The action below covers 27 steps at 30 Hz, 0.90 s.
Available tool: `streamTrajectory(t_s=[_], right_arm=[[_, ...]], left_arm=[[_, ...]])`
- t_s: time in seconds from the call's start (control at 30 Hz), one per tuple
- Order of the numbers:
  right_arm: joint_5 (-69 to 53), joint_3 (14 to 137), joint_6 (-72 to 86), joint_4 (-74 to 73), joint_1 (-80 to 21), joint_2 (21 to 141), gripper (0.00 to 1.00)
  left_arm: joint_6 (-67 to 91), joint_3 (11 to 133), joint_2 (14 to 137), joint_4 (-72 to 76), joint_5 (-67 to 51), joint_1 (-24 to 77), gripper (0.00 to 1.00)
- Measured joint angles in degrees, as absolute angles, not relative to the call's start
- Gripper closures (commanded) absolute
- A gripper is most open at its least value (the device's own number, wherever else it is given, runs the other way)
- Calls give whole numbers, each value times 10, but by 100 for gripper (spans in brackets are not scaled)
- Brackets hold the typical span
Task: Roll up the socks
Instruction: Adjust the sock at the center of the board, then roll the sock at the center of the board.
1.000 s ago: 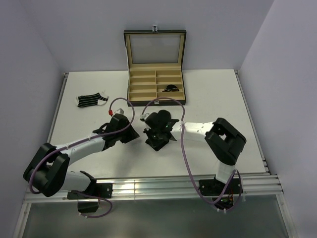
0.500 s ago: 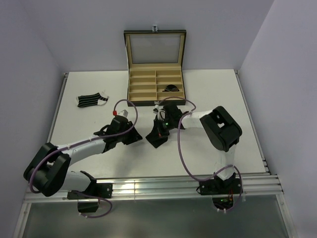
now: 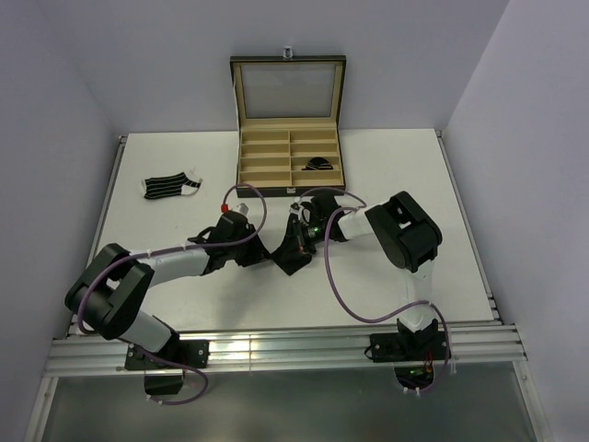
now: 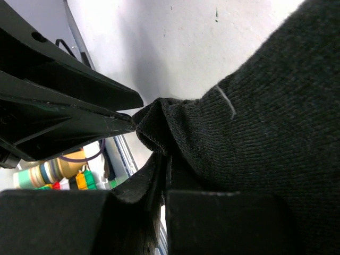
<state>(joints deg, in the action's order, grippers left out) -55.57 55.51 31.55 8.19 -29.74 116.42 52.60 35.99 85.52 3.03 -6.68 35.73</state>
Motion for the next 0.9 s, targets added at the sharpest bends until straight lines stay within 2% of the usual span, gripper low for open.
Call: streamTrajectory(t_s=[0.33, 0.6, 0.67, 0.9], right_arm=[[-560, 548, 325, 100, -296, 1165, 100], [-559, 548, 326, 98, -296, 1165, 100], [-555, 548, 325, 96, -296, 1165, 96], [-529, 548, 315, 64, -296, 1141, 61]], left_arm=[[526, 394, 911, 38, -67, 359, 72], [526, 424, 933, 18, -62, 365, 70], [526, 440, 941, -1, -57, 367, 71], [526, 496, 966, -68, -17, 388, 73]])
